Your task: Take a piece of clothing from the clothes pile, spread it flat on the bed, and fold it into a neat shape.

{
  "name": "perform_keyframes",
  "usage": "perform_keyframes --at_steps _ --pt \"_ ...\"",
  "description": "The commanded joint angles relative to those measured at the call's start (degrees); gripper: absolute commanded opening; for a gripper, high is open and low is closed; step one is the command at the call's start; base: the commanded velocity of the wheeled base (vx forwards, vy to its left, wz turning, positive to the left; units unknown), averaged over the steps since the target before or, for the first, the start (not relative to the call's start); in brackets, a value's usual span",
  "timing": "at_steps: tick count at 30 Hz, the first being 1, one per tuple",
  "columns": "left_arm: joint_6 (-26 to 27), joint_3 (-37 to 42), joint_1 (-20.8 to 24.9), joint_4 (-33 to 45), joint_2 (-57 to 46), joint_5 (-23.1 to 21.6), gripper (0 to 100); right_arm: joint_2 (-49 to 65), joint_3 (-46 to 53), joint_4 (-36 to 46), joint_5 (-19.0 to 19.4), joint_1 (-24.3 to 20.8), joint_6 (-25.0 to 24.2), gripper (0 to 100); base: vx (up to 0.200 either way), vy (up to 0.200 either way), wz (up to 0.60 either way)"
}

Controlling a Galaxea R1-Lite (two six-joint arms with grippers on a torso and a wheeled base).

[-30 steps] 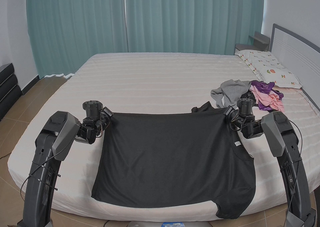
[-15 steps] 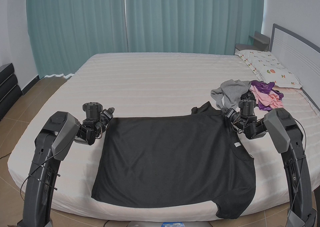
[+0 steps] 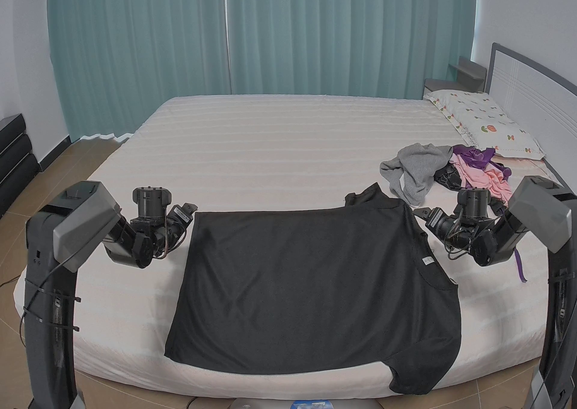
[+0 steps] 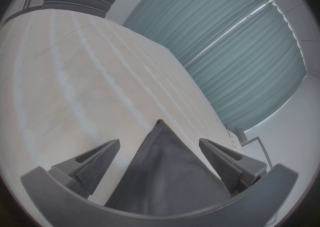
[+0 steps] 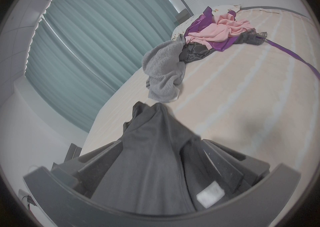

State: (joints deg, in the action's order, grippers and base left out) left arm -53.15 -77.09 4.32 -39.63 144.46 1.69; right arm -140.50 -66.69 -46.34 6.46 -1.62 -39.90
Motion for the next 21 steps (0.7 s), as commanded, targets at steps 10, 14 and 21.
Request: perform_keyframes --at_steps 10,14,21 --pt "-2.57 50.11 2.36 -6.42 -32.49 -9.96 100 30.37 47.97 -9.65 10.77 -0.05 -0.88 100 0.0 0.0 0.0" --pt "-3.27 53.45 2.98 -6.51 -32.84 -11.27 100 29.84 50.96 -9.91 12.61 0.48 -1.06 100 -0.05 0.0 0.0" --pt "-4.07 55.65 3.51 -6.51 -32.31 -15.32 100 29.58 53.69 -11.5 14.02 0.74 -2.73 100 -0.2 0.0 0.0"
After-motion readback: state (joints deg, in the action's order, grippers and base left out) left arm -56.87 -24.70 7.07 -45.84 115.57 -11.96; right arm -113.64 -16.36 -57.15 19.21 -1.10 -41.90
